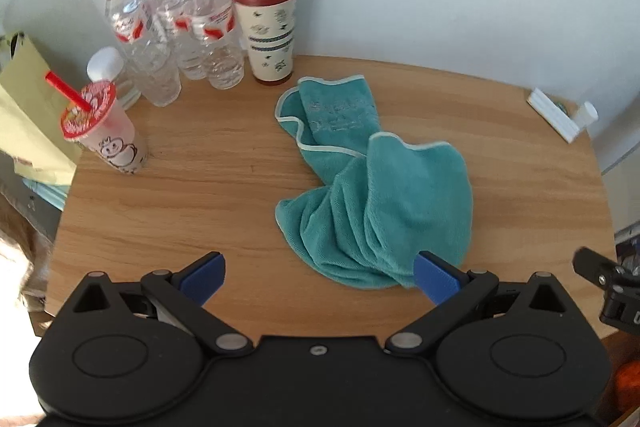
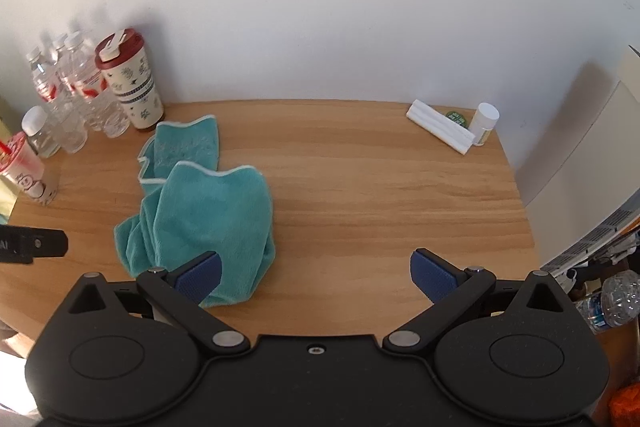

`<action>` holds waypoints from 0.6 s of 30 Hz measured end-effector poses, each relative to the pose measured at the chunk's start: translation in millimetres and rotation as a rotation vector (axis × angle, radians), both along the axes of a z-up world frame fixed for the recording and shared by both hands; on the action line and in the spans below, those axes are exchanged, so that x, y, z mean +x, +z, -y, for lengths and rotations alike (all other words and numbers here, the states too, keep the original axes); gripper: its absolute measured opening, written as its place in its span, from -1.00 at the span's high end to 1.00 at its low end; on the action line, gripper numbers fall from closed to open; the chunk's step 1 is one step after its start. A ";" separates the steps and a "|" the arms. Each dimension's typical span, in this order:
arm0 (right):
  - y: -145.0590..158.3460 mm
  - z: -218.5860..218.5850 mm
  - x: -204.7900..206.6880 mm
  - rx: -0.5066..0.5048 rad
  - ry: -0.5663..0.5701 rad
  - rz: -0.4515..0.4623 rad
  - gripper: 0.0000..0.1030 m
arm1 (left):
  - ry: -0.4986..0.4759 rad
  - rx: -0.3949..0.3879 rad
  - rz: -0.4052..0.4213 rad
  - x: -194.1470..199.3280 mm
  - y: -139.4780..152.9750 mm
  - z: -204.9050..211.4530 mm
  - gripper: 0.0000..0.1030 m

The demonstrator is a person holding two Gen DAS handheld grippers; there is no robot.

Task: Fold towel
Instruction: 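Lower both grippers onto the teal towel edges and close them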

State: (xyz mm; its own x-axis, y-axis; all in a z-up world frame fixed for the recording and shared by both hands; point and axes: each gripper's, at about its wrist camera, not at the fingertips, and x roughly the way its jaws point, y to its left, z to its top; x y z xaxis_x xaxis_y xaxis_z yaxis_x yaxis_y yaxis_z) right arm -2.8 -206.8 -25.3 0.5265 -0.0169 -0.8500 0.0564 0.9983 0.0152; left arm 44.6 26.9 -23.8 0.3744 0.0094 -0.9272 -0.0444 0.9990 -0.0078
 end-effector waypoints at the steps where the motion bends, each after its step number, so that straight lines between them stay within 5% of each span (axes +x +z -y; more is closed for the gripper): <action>1: -1.2 0.8 1.6 0.012 -0.001 0.001 -0.96 | 0.007 0.005 0.004 3.3 -2.4 -3.0 -0.99; 8: -15.7 -1.4 19.8 0.033 0.010 0.016 -0.81 | -0.040 0.081 0.026 30.5 -23.4 -9.2 -0.99; 18: -57.7 -15.8 53.5 0.088 0.038 -0.023 -0.55 | -0.067 0.057 0.017 63.7 -50.6 -25.9 -0.99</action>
